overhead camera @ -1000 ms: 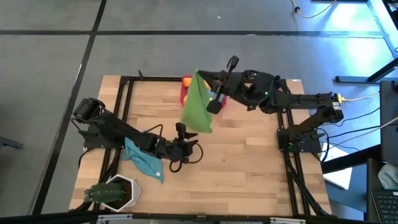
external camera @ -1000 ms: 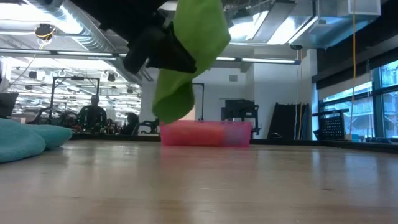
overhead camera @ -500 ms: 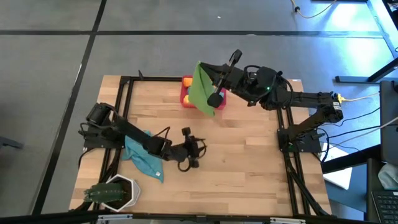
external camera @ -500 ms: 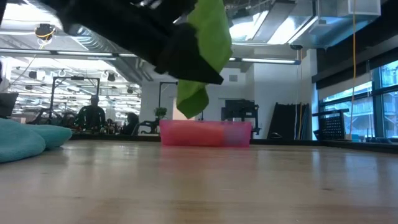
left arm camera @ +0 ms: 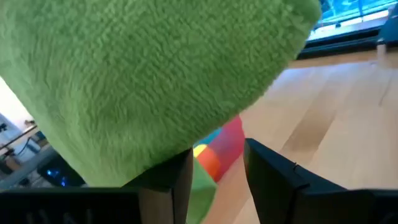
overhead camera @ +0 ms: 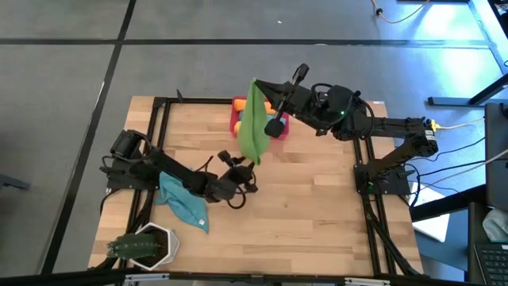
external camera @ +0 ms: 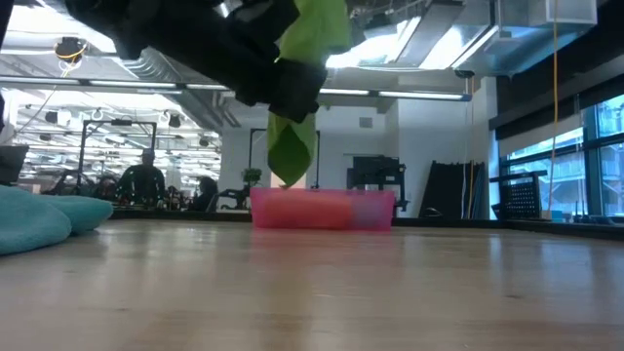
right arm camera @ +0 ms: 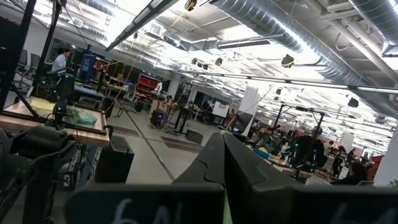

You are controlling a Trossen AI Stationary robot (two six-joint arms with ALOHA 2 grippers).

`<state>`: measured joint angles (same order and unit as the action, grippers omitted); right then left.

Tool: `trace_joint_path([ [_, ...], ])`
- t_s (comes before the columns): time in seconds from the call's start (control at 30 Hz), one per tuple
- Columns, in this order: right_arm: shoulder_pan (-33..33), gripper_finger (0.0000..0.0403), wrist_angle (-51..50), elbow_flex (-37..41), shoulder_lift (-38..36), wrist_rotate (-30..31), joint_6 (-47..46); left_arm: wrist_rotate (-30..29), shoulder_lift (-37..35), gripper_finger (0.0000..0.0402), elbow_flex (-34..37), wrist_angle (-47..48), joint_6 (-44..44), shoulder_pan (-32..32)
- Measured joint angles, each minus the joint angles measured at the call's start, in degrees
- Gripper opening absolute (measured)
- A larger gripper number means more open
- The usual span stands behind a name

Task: Roll microfiber towels into tight, uniform cylinder then place into a basket
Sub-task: Roll the green microfiber cloth

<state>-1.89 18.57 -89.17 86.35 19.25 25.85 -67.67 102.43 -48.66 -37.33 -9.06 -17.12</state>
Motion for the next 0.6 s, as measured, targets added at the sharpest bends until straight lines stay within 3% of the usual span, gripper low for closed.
trace_joint_path([
  [0.1, 0.0, 0.0000, 0.1, 0.0, 0.0, 0.0, 0.0, -0.2, 0.0, 0.0131, 0.0, -1.5, -2.2, 0.1],
  [0.2, 0.0, 0.0000, 0.1, 0.0, 0.0, 0.0, 0.0, -4.1, 0.0, 0.0131, 0.0, -3.2, -6.3, -0.2],
  [0.43, -0.2, 0.0000, -0.4, 0.0, 0.0, 0.5, 0.0, -15.1, 0.0, 0.0130, 0.0, -16.1, -26.8, -5.5],
  [0.5, -0.4, 0.0000, -0.4, 0.0, 0.0, 0.6, 0.0, -17.0, 0.0, 0.0130, 0.0, -20.0, -33.0, -6.8],
  [0.6, -0.5, 0.0000, -0.4, 0.0, 0.0, 0.6, 0.1, -17.1, -1.9, 0.0130, 0.0, -20.4, -35.3, -8.3],
])
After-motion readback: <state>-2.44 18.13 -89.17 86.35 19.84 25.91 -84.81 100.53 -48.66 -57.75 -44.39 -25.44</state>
